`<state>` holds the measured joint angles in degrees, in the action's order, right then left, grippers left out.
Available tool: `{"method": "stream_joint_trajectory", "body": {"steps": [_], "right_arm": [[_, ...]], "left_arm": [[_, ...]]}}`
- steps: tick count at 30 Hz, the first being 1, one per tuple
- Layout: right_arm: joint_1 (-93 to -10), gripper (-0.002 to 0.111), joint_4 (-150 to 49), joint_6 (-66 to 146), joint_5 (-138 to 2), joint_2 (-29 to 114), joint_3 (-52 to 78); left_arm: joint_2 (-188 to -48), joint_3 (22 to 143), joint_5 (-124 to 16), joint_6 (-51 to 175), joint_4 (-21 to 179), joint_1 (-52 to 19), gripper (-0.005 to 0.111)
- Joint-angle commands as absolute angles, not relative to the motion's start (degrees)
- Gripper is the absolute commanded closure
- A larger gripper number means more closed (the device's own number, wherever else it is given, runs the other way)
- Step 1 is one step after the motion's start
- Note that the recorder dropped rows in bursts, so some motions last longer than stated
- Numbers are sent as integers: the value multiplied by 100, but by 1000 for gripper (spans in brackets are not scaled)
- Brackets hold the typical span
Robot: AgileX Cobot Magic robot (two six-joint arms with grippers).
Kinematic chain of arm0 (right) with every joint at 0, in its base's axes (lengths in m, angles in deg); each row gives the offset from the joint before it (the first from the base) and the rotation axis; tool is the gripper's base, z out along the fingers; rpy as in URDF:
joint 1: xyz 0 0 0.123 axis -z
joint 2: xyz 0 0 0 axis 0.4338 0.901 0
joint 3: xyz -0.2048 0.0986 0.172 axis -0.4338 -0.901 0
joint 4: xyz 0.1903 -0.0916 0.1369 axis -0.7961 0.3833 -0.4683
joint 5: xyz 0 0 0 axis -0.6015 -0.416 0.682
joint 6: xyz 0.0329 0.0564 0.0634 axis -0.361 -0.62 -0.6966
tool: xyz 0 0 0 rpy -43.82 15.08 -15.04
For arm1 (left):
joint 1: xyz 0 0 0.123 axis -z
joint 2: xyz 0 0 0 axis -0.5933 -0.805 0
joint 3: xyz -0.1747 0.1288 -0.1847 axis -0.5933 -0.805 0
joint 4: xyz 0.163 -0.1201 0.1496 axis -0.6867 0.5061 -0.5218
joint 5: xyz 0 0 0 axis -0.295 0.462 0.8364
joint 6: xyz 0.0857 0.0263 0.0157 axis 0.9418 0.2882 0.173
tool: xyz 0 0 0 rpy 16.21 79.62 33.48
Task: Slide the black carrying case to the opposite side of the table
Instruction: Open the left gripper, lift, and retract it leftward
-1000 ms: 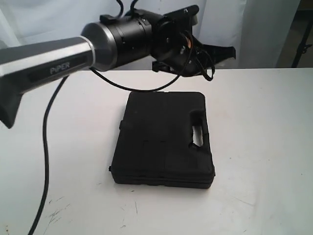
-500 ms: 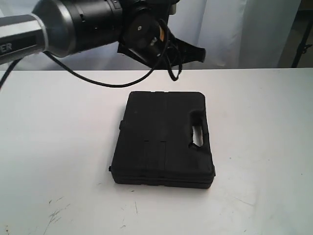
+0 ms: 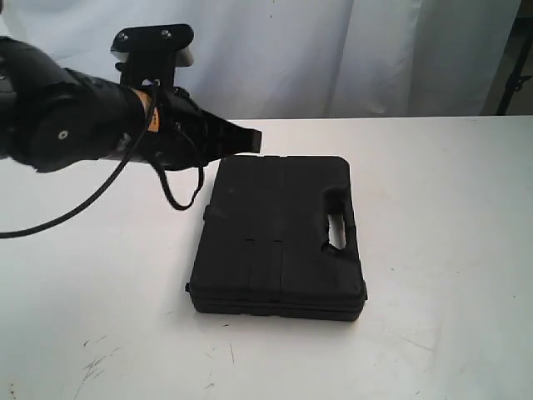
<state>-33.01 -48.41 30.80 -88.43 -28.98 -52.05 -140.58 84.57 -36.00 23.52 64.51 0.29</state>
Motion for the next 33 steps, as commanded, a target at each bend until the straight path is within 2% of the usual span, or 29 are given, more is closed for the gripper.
{"method": "stream_joint_trajectory", "body": {"steps": [1,8,13,17,27,33], "right_arm": [[-3256,108,-4848,3089,-8803,-2933,-5226],[-3256,108,-4848,3089,-8803,-2933,-5226],[-3256,108,-4848,3089,-8803,-2933,-5226],[-3256,108,-4848,3089,-8803,-2933,-5226],[-3256,108,-4848,3089,-8803,-2933,-5226],[-3256,108,-4848,3089,-8803,-2933,-5226]], "left_arm": [[-13500,7678,-4200,2138,6595,21,107],[-12487,6472,-4590,2101,6587,21,107],[-12254,6451,-4612,2185,6587,21,107],[-12230,6474,-4642,2411,5659,21,107],[-12173,6363,-2943,2411,5394,21,107],[-11674,5824,-2866,2385,5330,-139,107]]}}
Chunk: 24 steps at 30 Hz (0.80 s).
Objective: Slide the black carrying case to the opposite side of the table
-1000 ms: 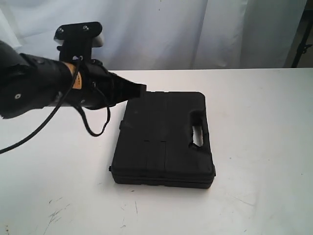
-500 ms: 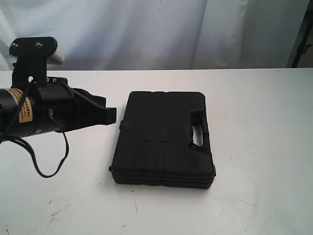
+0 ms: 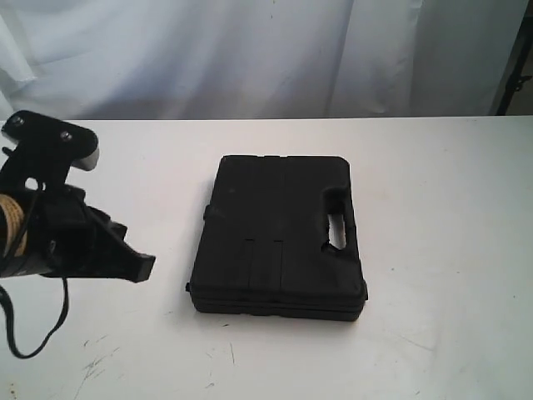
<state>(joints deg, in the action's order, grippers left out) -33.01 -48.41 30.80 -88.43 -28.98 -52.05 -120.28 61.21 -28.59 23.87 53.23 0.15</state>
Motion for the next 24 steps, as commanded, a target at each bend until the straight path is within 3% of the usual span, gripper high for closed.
{"method": "stream_joint_trajectory", "body": {"steps": [1,10,19,24], "right_arm": [[-3256,108,-4848,3089,-8803,-2933,-5226],[-3256,108,-4862,3089,-8803,-2933,-5226],[-3256,108,-4862,3089,-8803,-2933,-5226],[-3256,108,-4862,3089,-8803,-2933,-5226]], "left_arm": [[-11535,5719,-2934,2385,5419,-259,107],[-9767,4430,-4178,2399,5760,-1616,107],[-7764,3427,-4342,2399,6138,-2937,107],[-6985,3131,-4328,2399,6138,-3316,107]]}}
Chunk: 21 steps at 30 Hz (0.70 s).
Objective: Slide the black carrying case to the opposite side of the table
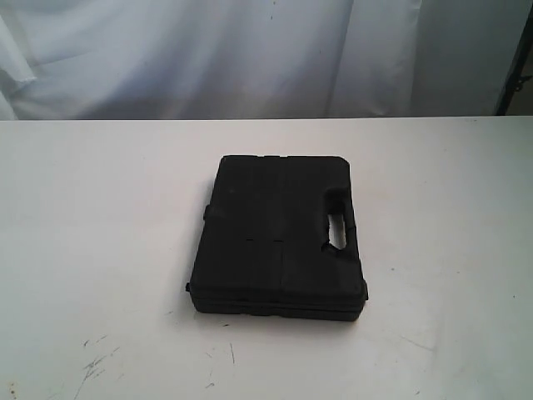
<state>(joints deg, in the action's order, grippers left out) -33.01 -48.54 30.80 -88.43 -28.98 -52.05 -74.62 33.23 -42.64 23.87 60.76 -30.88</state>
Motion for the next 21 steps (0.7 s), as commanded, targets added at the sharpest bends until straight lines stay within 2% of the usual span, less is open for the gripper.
{"method": "stream_joint_trajectory", "body": {"steps": [1,6,16,21], "right_arm": [[-3256,108,-4862,3089,-8803,-2933,-5226],[-3256,108,-4862,3089,-8803,-2933,-5226],[-3256,108,-4862,3089,-8803,-2933,-5226],[-3256,108,-4862,3089,-8803,-2933,-5226]], "left_arm": [[-6867,3073,-4328,2399,6148,-3393,107],[-6418,2916,-4290,2399,6166,-3645,107],[-6232,2914,-4307,2378,6414,-3633,107],[-5818,2914,-3803,3640,7383,-3597,107]]}}
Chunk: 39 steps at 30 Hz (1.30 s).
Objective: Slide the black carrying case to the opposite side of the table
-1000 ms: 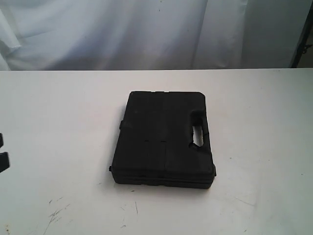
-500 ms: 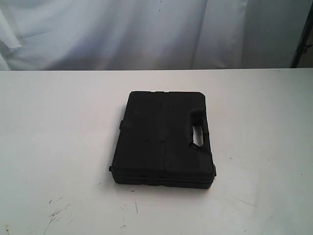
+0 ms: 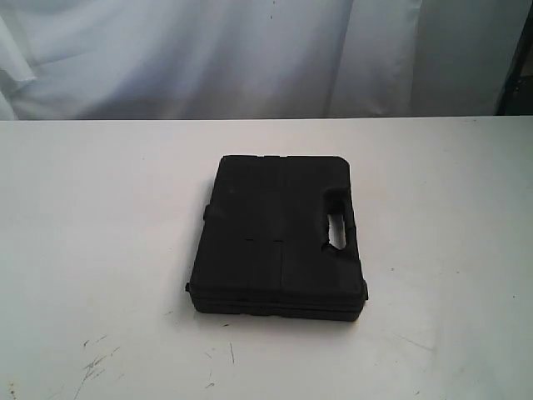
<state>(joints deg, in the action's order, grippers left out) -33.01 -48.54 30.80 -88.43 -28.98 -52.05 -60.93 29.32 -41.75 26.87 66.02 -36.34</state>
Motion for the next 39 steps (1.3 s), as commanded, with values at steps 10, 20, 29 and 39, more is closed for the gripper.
{"method": "stream_joint_trajectory", "body": {"steps": [10,20,29,39], "right_arm": [[-3256,108,-4862,3089,-8803,-2933,-5226],[-3256,108,-4862,3089,-8803,-2933,-5226],[-3256,108,-4862,3089,-8803,-2933,-5226],[-3256,108,-4862,3089,-8803,-2933,-5226]], "left_arm": [[-5277,2831,-3270,4802,7808,-3597,107],[-4819,2173,-3463,4826,7978,-3613,107],[-4819,2173,-3422,4838,7981,-3613,107],[-4819,2173,-3422,4838,7981,-3613,107]]}}
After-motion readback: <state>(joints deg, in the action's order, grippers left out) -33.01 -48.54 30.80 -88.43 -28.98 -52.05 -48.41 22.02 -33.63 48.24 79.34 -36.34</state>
